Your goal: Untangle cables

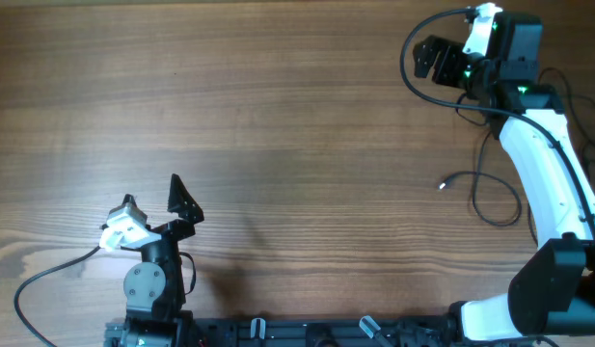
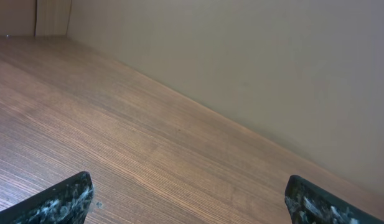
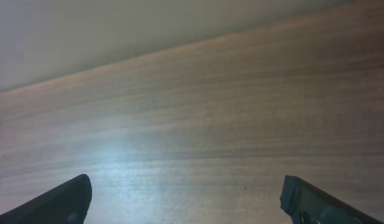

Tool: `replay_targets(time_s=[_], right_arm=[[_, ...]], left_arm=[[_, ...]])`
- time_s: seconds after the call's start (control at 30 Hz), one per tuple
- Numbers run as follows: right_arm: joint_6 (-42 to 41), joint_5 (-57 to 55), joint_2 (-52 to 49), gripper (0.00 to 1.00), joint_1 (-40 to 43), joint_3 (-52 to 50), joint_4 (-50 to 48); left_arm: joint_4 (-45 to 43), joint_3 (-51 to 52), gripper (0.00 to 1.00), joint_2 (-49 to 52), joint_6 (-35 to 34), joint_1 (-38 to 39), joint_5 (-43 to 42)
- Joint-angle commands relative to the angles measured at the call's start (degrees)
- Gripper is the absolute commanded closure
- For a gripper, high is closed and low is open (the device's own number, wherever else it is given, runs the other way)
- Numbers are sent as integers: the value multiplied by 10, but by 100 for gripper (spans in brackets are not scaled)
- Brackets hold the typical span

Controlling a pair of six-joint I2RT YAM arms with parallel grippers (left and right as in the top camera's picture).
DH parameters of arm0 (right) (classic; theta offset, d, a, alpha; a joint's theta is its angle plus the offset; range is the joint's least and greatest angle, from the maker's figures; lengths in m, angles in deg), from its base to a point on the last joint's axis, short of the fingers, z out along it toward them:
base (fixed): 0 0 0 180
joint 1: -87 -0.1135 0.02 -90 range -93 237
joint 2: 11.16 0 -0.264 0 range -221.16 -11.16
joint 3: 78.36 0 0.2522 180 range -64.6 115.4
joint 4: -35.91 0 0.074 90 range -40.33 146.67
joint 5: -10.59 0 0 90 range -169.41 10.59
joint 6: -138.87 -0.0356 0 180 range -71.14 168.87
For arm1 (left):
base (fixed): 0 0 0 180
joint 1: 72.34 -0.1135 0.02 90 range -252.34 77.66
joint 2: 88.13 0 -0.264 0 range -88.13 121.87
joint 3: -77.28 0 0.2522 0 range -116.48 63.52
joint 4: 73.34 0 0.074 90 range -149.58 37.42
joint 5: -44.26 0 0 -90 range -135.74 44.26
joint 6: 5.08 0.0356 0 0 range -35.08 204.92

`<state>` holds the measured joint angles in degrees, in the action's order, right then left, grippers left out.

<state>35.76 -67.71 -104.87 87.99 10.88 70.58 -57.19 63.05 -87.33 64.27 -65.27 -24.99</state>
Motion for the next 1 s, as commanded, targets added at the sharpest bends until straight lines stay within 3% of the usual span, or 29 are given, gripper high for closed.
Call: replay_targets(time_s=[0.0, 0.17, 0.4, 0.5, 0.87, 0.97], right_arm=[[11, -75, 42, 1, -15, -10, -16], [10, -85, 112, 0, -18, -125, -101], [9, -86, 297, 0, -18, -450, -424], [9, -110, 391, 0, -18, -546, -498], [9, -145, 700, 0, -18, -740, -524], [9, -147, 785, 0, -18, -752, -456]], left_arm=[[2, 2, 0, -5, 9, 3, 3], [2, 2, 0, -5, 9, 3, 3], [2, 2, 0, -5, 9, 3, 3], [2, 2, 0, -5, 9, 3, 3], [2, 2, 0, -5, 9, 3, 3], [2, 2, 0, -5, 9, 3, 3]])
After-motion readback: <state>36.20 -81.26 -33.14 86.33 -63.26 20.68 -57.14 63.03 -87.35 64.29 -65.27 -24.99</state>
